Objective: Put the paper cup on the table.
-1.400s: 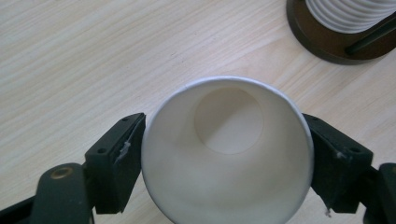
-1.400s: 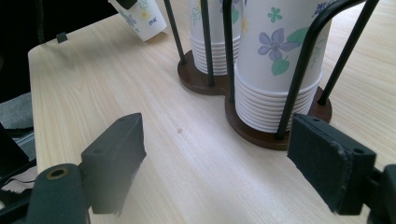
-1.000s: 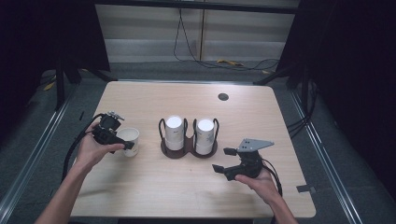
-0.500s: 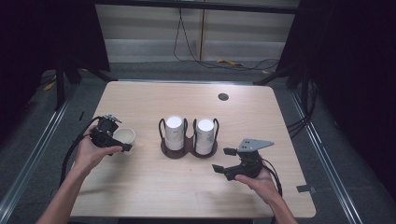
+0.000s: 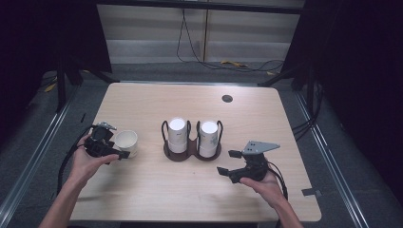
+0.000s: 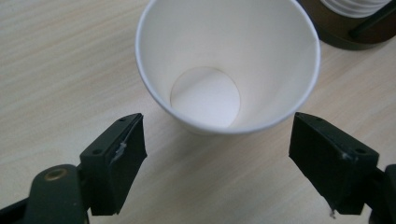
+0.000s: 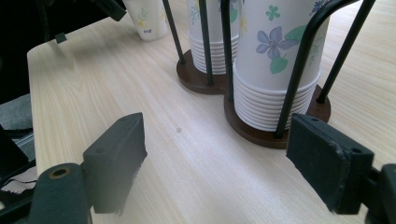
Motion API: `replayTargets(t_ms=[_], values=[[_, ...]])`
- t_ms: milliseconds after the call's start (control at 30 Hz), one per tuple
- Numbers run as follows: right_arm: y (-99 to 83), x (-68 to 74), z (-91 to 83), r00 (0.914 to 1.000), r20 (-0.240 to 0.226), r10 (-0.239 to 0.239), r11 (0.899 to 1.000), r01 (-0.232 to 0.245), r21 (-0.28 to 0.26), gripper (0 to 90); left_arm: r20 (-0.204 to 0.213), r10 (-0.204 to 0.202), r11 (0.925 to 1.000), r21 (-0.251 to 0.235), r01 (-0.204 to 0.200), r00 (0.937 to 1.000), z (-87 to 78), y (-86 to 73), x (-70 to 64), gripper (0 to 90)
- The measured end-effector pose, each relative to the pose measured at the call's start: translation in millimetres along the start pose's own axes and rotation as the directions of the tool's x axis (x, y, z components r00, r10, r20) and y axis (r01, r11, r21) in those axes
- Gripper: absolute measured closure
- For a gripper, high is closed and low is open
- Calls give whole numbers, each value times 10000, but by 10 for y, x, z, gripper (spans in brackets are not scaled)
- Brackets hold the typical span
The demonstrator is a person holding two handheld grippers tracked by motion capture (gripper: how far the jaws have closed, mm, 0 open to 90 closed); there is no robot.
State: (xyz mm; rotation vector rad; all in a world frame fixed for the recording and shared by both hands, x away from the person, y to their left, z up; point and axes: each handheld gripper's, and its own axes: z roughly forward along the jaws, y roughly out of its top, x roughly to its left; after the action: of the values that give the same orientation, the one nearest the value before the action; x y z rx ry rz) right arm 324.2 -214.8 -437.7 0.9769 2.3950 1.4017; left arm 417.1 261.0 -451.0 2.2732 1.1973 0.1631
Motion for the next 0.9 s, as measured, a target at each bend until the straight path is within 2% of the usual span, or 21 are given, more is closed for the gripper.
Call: replayTargets(t_ms=[133,200,300,400,500,533,600,633,700,733,767,800,900], values=[[-1,0,-8,10000,29,-7,10000,7,-12,198,10,-71,9995,-300,71,10000,-29,-108,-18,186],[0,-2,-14,10000,64,51,10000,-51,-38,198,-171,-85,9992,-386,78,9998,-51,-162,-61,187],[0,-1,-24,9999,116,29,9999,-27,-101,198,-98,-29,9994,-352,26,9999,-73,-223,-118,181],[0,1,-30,9998,160,106,9998,-104,-155,197,-183,-72,9980,-631,60,9998,-130,-308,-180,168],[-1,3,-43,9997,212,145,9996,-140,-230,196,21,-151,9952,-963,153,9999,-189,-402,-216,166],[-3,-3,-47,9996,252,159,9996,-153,-227,196,-43,-105,9915,-1298,99,9999,-199,-445,-235,165],[-9,-17,-51,9990,359,270,9993,-260,-277,195,44,24,9879,-1554,-17,10000,-195,-514,-273,161],[-11,-19,-53,9987,389,319,9992,-309,-259,194,97,-77,9852,-1711,92,9999,-179,-541,-292,160],[-12,-19,-54,9984,462,326,9992,-315,-243,194,47,-177,9861,-1653,182,9998,-148,-574,-332,161],[-12,-19,-55,9982,492,334,9992,-322,-250,193,24,-215,9826,-1845,216,9998,-133,-595,-377,162],[-10,-17,-56,9981,512,331,9992,-319,-239,192,28,-46,9814,-1920,51,10000,-126,-611,-423,162],[-10,-14,-57,9980,556,309,9992,-294,-269,192,133,57,9790,-2038,-29,9999,-118,-625,-478,161],[-14,-16,-65,9959,815,397,9990,-379,-237,192,429,-35,9674,-2528,142,9991,-87,-635,-581,161]])
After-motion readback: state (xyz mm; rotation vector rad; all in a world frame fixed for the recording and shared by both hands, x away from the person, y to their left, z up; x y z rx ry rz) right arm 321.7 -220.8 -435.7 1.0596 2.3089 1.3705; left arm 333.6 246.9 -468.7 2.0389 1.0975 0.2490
